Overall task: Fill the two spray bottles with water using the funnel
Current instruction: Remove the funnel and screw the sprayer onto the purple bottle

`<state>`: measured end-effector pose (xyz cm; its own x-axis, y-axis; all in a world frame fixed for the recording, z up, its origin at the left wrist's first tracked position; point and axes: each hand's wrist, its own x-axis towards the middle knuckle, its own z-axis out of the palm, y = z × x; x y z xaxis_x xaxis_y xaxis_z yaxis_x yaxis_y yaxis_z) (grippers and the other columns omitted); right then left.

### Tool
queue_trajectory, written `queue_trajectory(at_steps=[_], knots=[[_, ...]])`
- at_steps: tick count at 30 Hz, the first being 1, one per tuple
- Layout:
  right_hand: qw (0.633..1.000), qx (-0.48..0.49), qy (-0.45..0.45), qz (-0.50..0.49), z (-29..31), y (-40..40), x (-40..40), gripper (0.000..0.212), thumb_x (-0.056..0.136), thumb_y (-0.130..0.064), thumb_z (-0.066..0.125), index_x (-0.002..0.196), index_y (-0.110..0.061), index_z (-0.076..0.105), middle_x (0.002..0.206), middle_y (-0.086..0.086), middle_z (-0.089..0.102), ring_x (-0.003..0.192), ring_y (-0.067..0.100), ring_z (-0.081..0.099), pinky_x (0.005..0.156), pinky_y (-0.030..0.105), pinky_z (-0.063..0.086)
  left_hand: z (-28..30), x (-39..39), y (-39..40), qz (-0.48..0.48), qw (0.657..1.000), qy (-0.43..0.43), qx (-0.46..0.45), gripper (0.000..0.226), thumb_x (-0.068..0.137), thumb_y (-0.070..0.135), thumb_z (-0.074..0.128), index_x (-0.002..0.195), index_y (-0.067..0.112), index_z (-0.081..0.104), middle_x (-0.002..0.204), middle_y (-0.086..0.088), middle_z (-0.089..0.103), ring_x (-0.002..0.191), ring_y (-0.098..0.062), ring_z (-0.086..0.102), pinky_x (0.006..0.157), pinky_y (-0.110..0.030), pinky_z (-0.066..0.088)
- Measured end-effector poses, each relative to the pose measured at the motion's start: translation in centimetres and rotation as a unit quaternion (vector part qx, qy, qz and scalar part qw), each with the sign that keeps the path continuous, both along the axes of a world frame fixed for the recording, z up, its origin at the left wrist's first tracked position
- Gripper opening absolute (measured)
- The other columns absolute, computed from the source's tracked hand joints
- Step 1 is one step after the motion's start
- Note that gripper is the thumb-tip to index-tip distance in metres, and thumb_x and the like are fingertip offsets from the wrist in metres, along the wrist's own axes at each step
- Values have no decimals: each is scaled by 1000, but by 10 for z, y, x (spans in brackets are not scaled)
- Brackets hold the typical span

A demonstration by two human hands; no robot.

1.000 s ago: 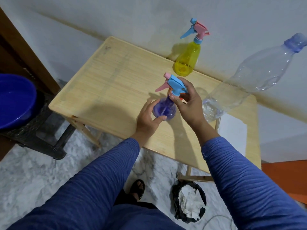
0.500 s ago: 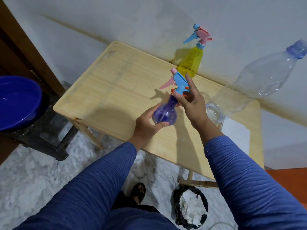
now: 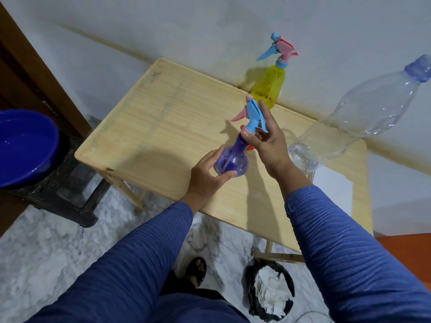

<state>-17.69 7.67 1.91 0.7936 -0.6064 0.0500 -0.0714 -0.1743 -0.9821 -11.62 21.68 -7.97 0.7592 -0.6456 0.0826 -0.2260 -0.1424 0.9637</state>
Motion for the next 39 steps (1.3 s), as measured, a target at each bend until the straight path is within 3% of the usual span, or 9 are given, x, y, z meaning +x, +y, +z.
queue_trajectory(at_steps=[7, 11, 16, 19, 24, 27, 34, 37, 39], knots=[[998, -14, 33, 46, 4, -8, -2, 68, 88, -11, 64, 140, -39, 31, 131, 12, 55, 102, 16, 58, 87, 39, 55, -4, 0, 0, 13, 999, -46, 6, 76, 67, 33, 76, 135, 16, 48, 126, 5, 56, 112, -7, 54, 92, -12, 42], [997, 8, 38, 62, 7, -13, -5, 65, 88, -6, 62, 136, -40, 35, 125, 23, 55, 99, 21, 59, 81, 38, 56, -8, -1, -1, 6, 997, -82, 17, 77, 70, 43, 67, 136, 10, 46, 127, -8, 57, 113, -16, 55, 93, -22, 45], [999, -8, 23, 36, 5, -3, -1, 64, 87, -4, 63, 141, -27, 36, 111, -17, 57, 91, 8, 56, 84, 26, 53, -11, 1, -2, 3, 996, -90, 28, 80, 69, 47, 62, 137, 10, 45, 128, -9, 55, 113, -14, 51, 92, -7, 33], [999, 12, 23, 26, 6, -2, -2, 63, 87, 0, 62, 141, -21, 36, 103, -17, 56, 85, -2, 59, 82, 23, 54, -11, 2, -2, -2, 995, -93, 33, 80, 69, 49, 60, 138, 12, 43, 127, -9, 53, 111, -14, 51, 89, -1, 31], [998, 22, 34, 54, 14, -10, -4, 56, 87, 1, 61, 135, -20, 41, 114, 4, 59, 99, 13, 60, 80, 34, 54, -12, 3, -2, 4, 997, -78, 30, 81, 67, 51, 58, 139, 17, 43, 125, -8, 50, 111, -11, 47, 86, 5, 27], [996, 22, 29, 81, 18, -16, -4, 57, 87, 4, 58, 133, -24, 42, 138, 12, 48, 107, 15, 59, 82, 25, 54, -12, 5, -3, 10, 997, -72, 31, 81, 65, 53, 59, 138, 20, 45, 120, -1, 47, 110, -9, 47, 87, 5, 26], [990, 37, 60, 122, 18, -26, -5, 62, 87, 0, 57, 138, -28, 39, 144, 9, 42, 106, 10, 60, 86, 23, 50, -11, 8, -4, 7, 997, -73, 39, 80, 64, 56, 58, 136, 20, 47, 115, 5, 42, 109, -12, 50, 93, -2, 32], [996, 32, 48, 70, 13, -21, -3, 59, 87, 1, 61, 138, -20, 39, 114, -2, 58, 95, 6, 60, 84, 23, 52, -11, 8, -4, 5, 998, -61, 35, 81, 64, 56, 58, 136, 21, 46, 116, 3, 44, 110, -14, 51, 94, -20, 43], [999, 25, 37, 27, 10, -16, 0, 55, 86, -3, 64, 134, -18, 43, 82, -1, 53, 71, 0, 56, 74, 19, 52, -10, 8, -4, 6, 997, -59, 39, 82, 64, 58, 56, 136, 21, 46, 119, -3, 47, 110, -13, 50, 92, -13, 39]])
